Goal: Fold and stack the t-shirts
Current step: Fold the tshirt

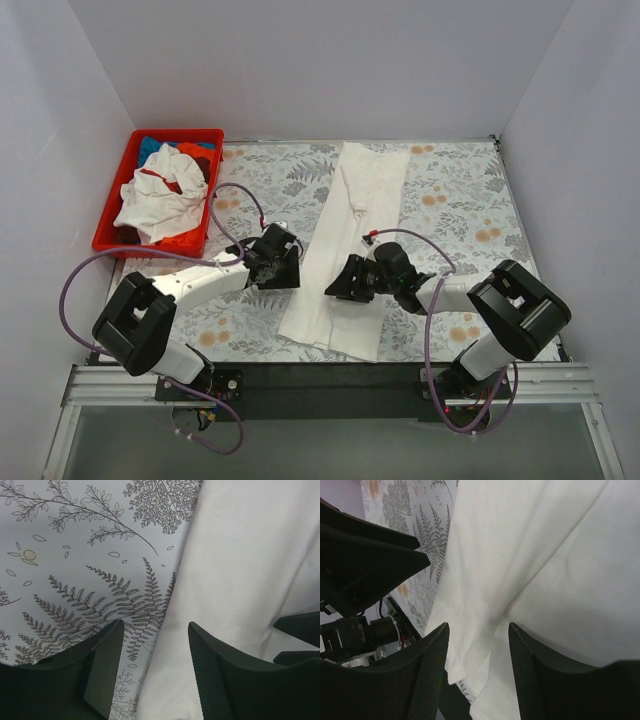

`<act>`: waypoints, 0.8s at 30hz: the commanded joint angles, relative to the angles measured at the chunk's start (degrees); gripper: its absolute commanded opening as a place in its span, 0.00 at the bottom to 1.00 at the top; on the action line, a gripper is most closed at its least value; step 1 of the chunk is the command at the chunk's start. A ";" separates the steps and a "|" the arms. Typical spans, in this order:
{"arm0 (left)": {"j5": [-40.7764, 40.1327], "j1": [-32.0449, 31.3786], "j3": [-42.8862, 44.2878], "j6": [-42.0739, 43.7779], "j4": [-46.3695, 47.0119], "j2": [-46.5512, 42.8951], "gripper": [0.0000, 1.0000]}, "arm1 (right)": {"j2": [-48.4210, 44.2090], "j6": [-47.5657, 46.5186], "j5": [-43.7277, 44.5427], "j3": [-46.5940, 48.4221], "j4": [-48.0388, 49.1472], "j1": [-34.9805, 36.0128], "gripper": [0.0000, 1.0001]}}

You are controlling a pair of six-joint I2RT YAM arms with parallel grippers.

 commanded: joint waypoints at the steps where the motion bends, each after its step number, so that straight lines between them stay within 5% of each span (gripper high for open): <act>1: 1.88 -0.15 1.01 1.95 2.15 2.09 0.52 | 1.94 1.64 2.06 1.28 4.06 0.93 0.57; 24: 5.04 -0.24 1.44 1.24 1.89 7.72 0.31 | 8.27 4.54 -0.66 2.07 11.09 2.16 0.57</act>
